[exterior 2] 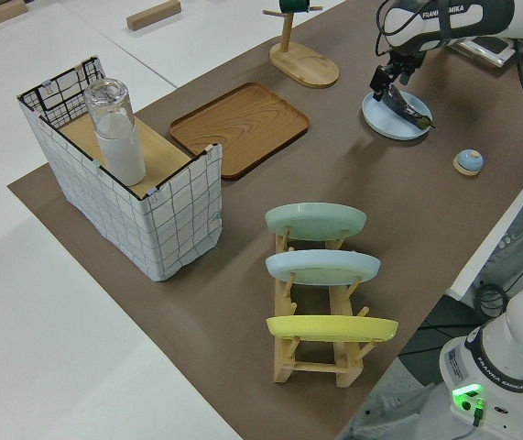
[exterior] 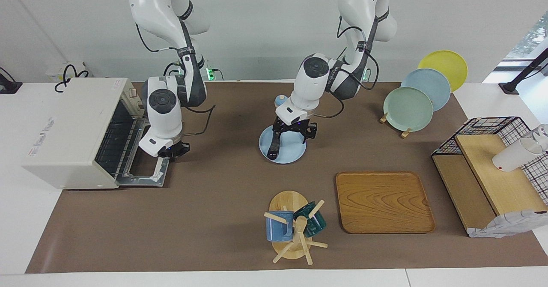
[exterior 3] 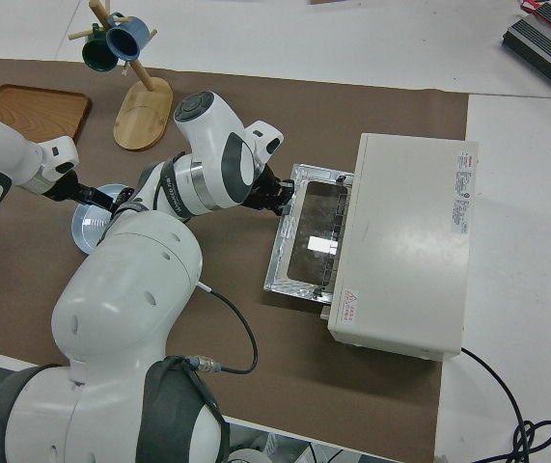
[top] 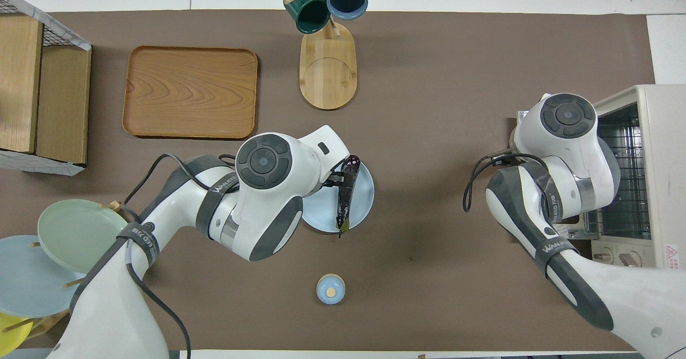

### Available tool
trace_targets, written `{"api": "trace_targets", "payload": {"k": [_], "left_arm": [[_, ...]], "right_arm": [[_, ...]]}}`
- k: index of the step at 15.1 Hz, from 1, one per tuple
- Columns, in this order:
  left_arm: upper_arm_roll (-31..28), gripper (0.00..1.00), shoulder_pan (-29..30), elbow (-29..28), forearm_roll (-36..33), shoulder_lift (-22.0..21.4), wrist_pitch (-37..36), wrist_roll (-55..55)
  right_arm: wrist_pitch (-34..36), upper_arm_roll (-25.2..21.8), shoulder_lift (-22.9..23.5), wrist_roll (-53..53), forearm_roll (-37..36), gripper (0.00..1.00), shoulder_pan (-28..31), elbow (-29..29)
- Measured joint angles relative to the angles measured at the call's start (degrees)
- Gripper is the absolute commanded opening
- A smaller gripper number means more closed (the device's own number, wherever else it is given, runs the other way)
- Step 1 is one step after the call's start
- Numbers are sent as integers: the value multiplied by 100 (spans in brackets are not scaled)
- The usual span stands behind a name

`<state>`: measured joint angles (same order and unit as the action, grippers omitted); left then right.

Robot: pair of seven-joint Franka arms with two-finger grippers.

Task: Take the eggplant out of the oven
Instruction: 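Grasp the eggplant with the left gripper while the right gripper withdraws, then lift the eggplant with the left gripper toward the wooden tray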

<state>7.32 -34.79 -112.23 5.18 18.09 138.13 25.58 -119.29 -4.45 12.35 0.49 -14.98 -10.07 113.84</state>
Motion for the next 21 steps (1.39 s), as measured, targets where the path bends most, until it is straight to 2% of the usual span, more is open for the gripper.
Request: {"api": "trace_targets", "payload": {"k": [2,4,6,10,11,15,18,19,20,21], "left_arm": [[-4,95,-74,0,0,116,134,60],[-5,86,-105,0,0,160,160,85],[-6,65,-145,0,0,193,207,129],[-21,7,-164,0,0,229,278,150],[-32,0,-164,1,0,229,277,150],[-78,0,-159,29,0,222,189,157],[-165,0,83,238,0,64,-304,157],[-176,0,276,379,0,-34,-602,96],[-187,0,492,539,0,-127,-914,-34],[-198,0,724,702,0,-189,-1189,-203]], "right_arm": [[548,-19,-103,-317,-40,3,107,-488],[852,-32,-203,-683,-47,3,328,-782],[991,-28,-333,-961,-43,3,539,-876],[1092,-35,-475,-1225,-2,5,844,-937],[1158,-36,-493,-1240,23,6,884,-948],[1643,-45,-706,-1311,48,13,1019,-1024],[2425,-42,-908,-1317,345,14,1058,-1594],[2645,-30,-943,-1318,516,21,1051,-1831],[2782,-15,-964,-1318,715,34,1046,-2019],[2834,0,-967,-1317,871,60,1044,-2133]]}}
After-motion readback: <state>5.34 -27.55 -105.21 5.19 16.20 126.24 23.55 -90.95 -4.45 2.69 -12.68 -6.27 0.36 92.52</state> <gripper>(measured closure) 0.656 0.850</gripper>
